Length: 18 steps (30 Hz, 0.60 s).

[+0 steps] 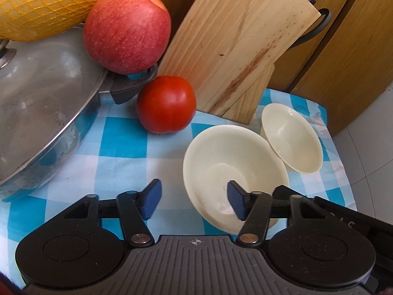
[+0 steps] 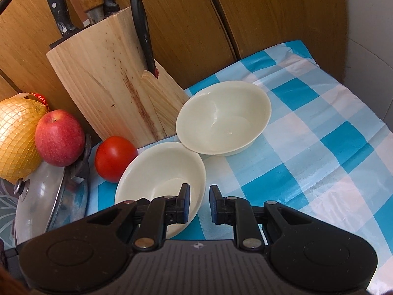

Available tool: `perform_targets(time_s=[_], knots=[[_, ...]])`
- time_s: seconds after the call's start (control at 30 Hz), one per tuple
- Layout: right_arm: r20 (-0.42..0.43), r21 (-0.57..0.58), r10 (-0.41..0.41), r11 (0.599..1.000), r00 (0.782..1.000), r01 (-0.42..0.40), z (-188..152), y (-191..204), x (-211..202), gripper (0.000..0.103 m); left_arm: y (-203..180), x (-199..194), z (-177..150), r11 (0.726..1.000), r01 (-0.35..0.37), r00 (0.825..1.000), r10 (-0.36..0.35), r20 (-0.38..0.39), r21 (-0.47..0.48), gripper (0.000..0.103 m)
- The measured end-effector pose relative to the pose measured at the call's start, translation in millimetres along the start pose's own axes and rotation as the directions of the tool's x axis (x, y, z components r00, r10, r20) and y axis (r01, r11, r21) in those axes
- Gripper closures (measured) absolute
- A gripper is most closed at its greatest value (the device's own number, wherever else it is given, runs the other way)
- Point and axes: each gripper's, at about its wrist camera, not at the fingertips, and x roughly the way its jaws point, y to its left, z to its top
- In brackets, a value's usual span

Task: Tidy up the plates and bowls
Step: 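Move both grippers to the second cream bowl and grip its rim, then lift the second cream bowl with both grippers and carry it to the stack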

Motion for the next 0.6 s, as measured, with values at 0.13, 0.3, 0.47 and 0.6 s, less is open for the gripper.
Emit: perform_targets(time_s=[0.13, 0.3, 0.47, 0.6], knots=[[-0.010, -0.011, -0.002, 1.000, 1.000, 0.002, -0.9, 1.7, 4.8, 0.087, -4.7, 4.9, -1.3, 1.000, -0.004, 1.000, 0.004, -0.015, 0.022, 0.051], [-0.023, -0.005, 0.010, 1.000, 1.000, -0.011, -0.9, 0.0, 6.6, 0.092, -5.6, 9.9, -2.5, 0.999, 0.010, 0.999, -0.009, -0.043, 0.032, 0.064], [-0.030, -0.016, 0.009, 1.000, 1.000, -0.009, -1.9, 1.2, 4.2, 0.092, -6.5, 8.9, -3.0, 0.999, 0.008, 0.999, -0.006, -0.041, 0.043, 0.071], [-0.033, -0.025, 0.004, 1.000, 0.999, -0.005, -4.2, 1.9, 1.2, 0.092, -10.5, 8.0, -4.6, 0.998, -0.009, 0.999, 0.012, -0.043, 0.067, 0.072]])
